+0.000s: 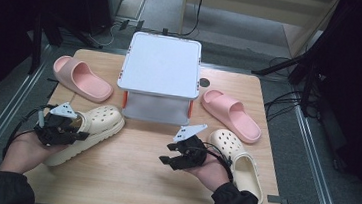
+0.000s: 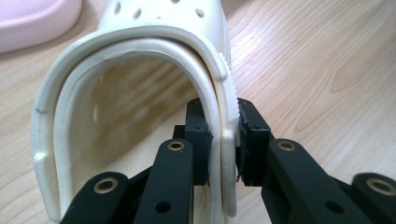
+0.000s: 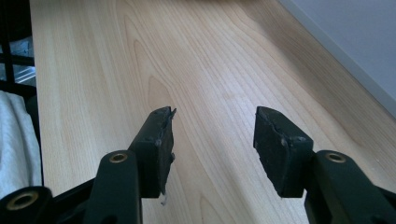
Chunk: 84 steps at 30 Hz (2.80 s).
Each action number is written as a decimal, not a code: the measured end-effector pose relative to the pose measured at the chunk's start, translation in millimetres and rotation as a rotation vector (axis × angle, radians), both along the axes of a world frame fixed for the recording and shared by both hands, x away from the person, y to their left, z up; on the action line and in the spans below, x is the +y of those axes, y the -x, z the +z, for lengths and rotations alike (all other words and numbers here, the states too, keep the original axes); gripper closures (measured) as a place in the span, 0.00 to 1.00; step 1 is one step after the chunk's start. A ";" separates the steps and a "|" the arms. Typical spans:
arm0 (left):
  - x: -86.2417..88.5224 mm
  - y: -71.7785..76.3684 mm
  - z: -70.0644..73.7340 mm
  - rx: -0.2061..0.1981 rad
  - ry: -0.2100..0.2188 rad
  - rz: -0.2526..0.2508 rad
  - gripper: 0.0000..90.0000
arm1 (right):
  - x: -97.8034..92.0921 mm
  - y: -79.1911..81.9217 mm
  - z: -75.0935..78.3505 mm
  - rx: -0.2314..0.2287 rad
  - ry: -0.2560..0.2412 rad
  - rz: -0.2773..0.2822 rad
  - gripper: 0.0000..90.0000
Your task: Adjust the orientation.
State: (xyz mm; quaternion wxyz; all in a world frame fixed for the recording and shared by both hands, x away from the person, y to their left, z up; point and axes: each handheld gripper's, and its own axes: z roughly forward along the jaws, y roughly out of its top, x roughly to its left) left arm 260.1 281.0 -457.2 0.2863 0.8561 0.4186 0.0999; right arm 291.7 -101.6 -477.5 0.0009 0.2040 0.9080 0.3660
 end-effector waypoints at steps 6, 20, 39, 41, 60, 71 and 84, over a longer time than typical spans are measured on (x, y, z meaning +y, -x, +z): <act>-18.2 6.9 9.8 -0.011 0.013 -0.053 0.86 | -0.4 -0.6 0.1 -0.001 0.001 -0.008 0.54; -86.9 9.1 11.0 -0.026 0.039 -0.146 0.86 | -8.7 -0.2 -0.1 -0.011 -0.008 -0.049 0.54; -131.8 9.4 -10.0 0.026 0.024 -0.214 0.85 | -9.7 1.7 -1.9 -0.029 -0.024 -0.095 0.54; -133.7 10.0 -15.7 0.034 0.009 -0.215 0.85 | -8.2 2.0 -2.4 -0.031 -0.025 -0.087 0.54; -113.3 14.5 -9.9 0.083 0.064 -0.186 0.58 | -7.9 2.0 -1.0 -0.037 -0.042 -0.090 0.55; -75.1 19.0 7.3 0.064 0.114 -0.143 0.71 | -3.9 1.3 -0.9 -0.024 -0.039 -0.086 0.63; -41.0 16.1 2.1 0.064 0.120 -0.075 0.88 | 10.9 -4.8 -6.8 0.018 -0.010 -0.087 0.85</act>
